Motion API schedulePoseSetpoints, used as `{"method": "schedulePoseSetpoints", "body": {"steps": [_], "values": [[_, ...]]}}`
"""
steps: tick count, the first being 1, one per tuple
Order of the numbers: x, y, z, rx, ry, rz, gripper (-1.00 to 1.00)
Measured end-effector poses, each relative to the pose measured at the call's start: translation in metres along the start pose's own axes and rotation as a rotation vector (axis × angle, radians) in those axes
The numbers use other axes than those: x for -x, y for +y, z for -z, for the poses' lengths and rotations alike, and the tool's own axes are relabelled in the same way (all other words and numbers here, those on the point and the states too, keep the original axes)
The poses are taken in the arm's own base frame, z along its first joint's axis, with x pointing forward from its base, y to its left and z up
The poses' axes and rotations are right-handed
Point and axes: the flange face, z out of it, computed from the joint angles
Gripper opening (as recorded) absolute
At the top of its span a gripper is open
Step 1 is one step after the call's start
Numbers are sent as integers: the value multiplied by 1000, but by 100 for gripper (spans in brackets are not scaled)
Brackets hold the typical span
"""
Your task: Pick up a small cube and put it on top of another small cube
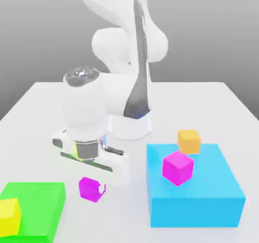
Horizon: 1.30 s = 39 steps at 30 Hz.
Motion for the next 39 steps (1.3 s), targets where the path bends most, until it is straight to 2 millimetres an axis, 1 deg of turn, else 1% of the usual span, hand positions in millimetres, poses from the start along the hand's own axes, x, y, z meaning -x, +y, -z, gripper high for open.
{"method": "schedulePoseSetpoints", "body": {"steps": [3, 7, 10, 12, 14, 17, 20, 23, 24, 25, 29, 30, 35, 36, 37, 39], "values": [[27, -22, 19, 7, 7, 242, -100], [60, -43, 43, 26, 24, 554, -100], [92, -49, 66, 35, 31, 743, -100], [120, -50, 81, 35, 32, 861, -100], [149, -49, 96, 35, 33, 982, -100], [191, -42, 116, 35, 33, 1164, -100], [229, -27, 130, 22, 21, 1300, -100], [263, -6, 141, 3, -1, 1416, -100], [269, -3, 138, 0, -5, 1443, -100], [272, -1, 131, -2, -7, 1457, -100], [274, 0, 91, -2, -7, 1469, -100], [274, 1, 83, -1, -7, 1470, 100], [274, 1, 83, -1, -7, 1470, 100], [274, 2, 79, -1, -6, 1470, 100], [274, 1, 82, -1, -5, 1470, 100], [274, 0, 98, -1, -4, 1470, 100]]}}
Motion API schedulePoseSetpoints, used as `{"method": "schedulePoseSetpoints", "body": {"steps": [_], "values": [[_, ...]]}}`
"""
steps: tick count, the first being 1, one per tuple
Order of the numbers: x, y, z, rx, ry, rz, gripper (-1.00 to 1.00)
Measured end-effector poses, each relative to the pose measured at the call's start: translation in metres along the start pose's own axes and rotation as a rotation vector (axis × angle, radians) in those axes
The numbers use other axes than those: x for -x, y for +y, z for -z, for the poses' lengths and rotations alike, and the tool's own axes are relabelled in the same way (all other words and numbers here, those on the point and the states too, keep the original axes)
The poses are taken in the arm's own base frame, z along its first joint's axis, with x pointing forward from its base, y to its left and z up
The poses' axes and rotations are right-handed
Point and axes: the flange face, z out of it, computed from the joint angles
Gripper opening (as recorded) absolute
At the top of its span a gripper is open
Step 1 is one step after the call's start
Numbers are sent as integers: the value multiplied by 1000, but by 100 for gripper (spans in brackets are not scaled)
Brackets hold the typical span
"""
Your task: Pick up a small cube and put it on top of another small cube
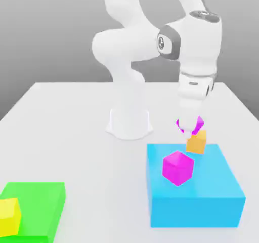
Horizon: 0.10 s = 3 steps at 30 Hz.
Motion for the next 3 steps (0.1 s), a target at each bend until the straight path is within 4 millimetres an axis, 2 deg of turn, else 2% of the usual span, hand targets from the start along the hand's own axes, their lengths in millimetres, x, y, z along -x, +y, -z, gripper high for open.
{"method": "schedulePoseSetpoints", "body": {"steps": [3], "values": [[1, 0, 31, 0, 0, 0, 100]]}}
